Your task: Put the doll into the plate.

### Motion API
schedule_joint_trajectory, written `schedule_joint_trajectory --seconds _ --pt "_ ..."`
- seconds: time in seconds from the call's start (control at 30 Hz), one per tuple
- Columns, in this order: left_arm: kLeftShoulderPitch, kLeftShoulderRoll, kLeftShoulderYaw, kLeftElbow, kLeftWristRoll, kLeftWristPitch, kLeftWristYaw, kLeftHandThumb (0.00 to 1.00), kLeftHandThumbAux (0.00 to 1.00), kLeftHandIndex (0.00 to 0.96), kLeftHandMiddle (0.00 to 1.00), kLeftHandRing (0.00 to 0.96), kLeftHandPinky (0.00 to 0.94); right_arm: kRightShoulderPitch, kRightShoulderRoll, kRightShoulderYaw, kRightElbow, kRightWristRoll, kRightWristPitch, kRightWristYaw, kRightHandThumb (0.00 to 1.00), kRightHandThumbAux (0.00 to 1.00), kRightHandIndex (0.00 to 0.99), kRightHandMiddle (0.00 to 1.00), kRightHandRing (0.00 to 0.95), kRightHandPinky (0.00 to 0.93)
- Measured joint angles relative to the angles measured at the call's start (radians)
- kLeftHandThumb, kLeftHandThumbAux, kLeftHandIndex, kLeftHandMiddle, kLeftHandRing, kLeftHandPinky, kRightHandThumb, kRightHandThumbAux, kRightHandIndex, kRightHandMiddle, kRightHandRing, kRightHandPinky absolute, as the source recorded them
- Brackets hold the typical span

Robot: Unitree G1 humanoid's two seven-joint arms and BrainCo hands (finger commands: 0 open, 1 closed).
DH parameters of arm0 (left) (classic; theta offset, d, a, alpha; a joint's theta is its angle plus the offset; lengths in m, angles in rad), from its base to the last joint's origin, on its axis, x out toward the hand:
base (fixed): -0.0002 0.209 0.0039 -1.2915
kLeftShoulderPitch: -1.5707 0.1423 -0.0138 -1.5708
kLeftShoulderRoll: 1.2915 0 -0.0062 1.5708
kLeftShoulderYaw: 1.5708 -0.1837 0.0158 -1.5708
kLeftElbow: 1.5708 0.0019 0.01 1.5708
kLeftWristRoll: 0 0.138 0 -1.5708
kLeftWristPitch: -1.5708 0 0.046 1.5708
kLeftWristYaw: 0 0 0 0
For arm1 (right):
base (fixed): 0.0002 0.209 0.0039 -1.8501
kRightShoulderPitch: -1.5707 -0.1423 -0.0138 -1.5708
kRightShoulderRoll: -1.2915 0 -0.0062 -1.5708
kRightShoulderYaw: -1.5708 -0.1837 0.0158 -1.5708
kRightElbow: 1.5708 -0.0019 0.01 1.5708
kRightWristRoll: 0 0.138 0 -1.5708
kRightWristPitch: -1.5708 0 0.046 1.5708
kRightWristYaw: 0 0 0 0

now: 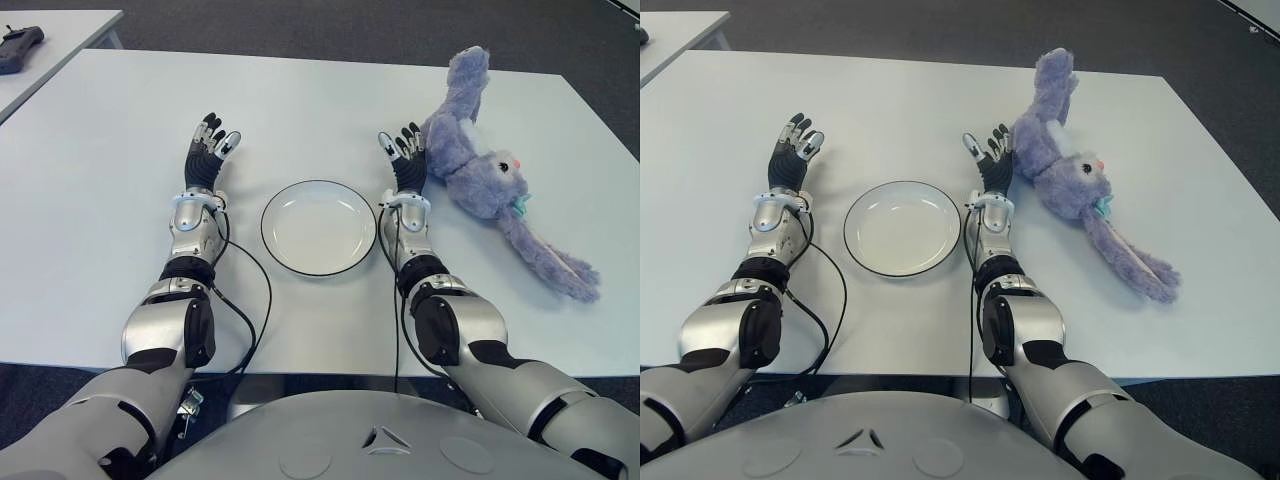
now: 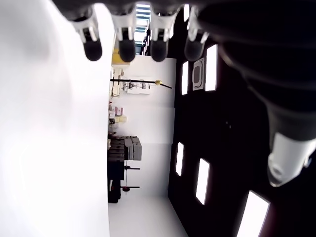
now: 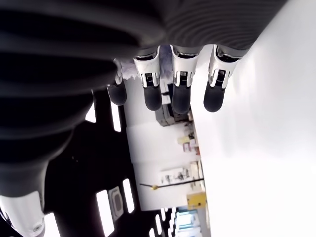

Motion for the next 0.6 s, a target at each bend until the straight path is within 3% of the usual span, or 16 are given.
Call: schedule_joint_trajectory --seconds 0.6 --pt "0.000 0.001 0.000 0.000 0.000 0.001 0.000 0.000 0.604 0.001 0.011 0.000 0.000 0.031 0.006 0.037 -0.062 -0.032 -0.085 0.000 0.013 0.686 0.021 0.079 0.076 0.089"
